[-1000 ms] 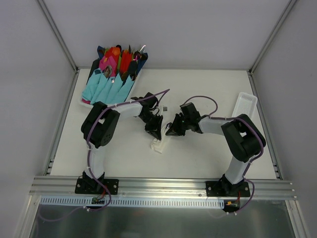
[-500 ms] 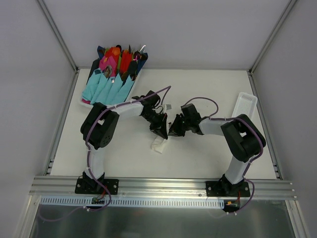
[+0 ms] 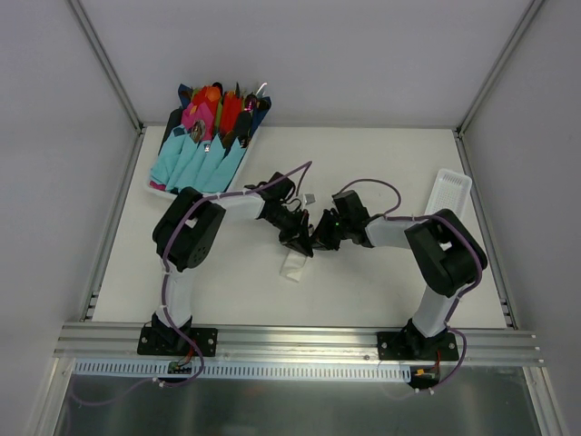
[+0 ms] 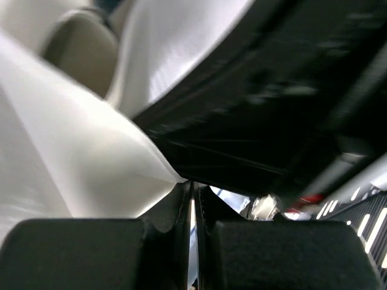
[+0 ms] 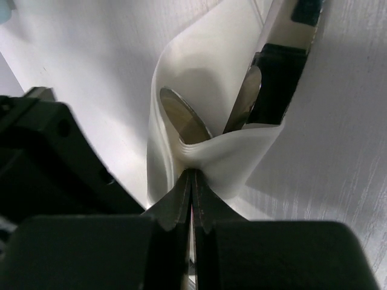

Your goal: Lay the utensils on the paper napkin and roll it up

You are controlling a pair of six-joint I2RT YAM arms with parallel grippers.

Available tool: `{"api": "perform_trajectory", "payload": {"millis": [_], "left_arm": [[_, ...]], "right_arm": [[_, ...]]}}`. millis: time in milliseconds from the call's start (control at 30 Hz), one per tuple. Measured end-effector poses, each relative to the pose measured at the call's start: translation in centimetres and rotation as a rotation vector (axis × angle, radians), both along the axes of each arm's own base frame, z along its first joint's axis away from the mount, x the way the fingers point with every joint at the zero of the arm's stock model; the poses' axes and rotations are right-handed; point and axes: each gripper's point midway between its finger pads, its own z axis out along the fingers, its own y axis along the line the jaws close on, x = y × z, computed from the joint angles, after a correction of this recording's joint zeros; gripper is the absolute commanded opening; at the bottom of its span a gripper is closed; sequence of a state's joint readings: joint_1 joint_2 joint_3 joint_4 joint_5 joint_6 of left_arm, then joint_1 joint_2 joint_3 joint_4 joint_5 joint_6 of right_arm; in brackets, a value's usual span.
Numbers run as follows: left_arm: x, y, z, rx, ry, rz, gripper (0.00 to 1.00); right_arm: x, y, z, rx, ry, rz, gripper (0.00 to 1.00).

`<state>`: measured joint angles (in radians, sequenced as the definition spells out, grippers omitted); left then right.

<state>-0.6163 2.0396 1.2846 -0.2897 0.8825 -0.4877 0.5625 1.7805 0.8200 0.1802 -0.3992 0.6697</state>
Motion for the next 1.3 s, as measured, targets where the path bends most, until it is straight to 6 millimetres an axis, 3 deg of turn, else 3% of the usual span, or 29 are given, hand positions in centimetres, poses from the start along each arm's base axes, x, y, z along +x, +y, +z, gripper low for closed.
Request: {"api": "perform_trajectory", "payload": {"millis": [233,600,867,1300], "left_arm": [[-0.5,0.2,-2.8,0.007,0.046,0.047,0.0],[-0.4,-0.4,-3.2,-0.043,0.053,0.078,0.0],[-0.3,-0.5,-3.7,-0.055,0.044,0.084,0.0],[-0.6,-1.3,-4.1,-0.079,0.064,0.056,0.0]], "right_arm": [[0.0,0.0,0.0,0.006,0.011,-0.001,0.0],[-0.1,-0.4,-0.1,0.014,0.031,-0.002,0.0],[0.0,-0.7,0.0,0.021,0.04,-0.006,0.16],[0.4,-2.5,1.0,0.006,0.026,-0.011,0.26]]}}
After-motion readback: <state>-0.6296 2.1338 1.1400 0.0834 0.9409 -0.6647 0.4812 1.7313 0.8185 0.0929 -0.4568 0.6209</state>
